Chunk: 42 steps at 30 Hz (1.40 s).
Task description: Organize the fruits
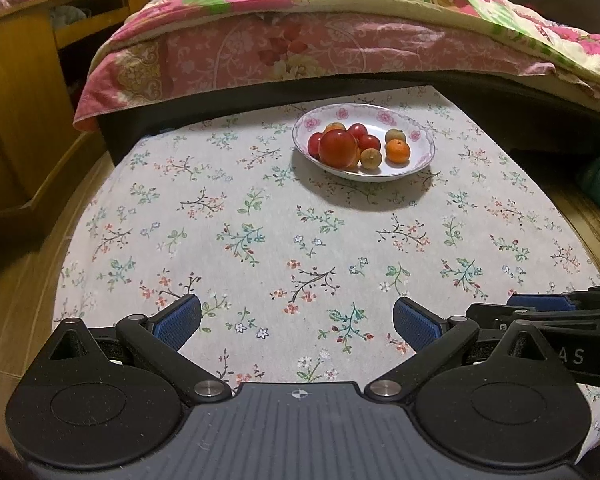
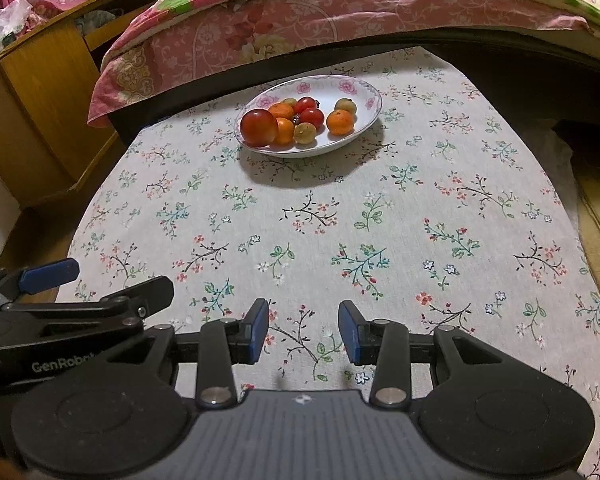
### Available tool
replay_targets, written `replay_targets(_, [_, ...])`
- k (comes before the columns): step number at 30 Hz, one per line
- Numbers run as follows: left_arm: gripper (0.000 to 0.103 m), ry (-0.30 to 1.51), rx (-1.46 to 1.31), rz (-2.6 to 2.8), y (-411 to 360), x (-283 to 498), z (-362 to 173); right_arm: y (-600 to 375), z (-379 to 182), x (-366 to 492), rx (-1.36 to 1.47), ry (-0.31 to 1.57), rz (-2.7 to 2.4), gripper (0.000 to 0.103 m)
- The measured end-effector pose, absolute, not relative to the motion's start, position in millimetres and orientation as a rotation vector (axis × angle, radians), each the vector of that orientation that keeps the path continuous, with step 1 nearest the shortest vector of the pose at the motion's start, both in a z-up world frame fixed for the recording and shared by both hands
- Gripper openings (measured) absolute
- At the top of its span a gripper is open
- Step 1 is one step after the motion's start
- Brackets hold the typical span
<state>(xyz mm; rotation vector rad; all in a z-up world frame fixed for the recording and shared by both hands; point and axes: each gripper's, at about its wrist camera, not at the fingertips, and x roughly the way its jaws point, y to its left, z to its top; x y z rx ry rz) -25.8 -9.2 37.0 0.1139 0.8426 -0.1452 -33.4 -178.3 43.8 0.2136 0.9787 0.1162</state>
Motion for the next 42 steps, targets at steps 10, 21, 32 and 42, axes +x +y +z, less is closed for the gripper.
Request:
replay_targets(10, [0.103,0.845,0.1,-0.152,-8.6,-24.9,34.8,-178.1,43.0,-32.7,0.212,0.983,0.115,0.037])
replay_targets(21, [0.103,0.843,0.095,-0.153,-8.9,-24.6,35.2,-178.1,42.8,-32.7,0.21,0.984,0.113,0.037])
replay_targets(32, [0.103,0.829,0.105,-0.146,-10.7,-25.3,36.8,-178.2,43.2,-32.6,0.21,0.984,0.113,0.037])
replay_targets(42, [0.103,0.82,0.112,-0.142,-11.3,-26.0,37.4,-177.9,42.8,-32.5,0.21,0.984,0.113,0.037])
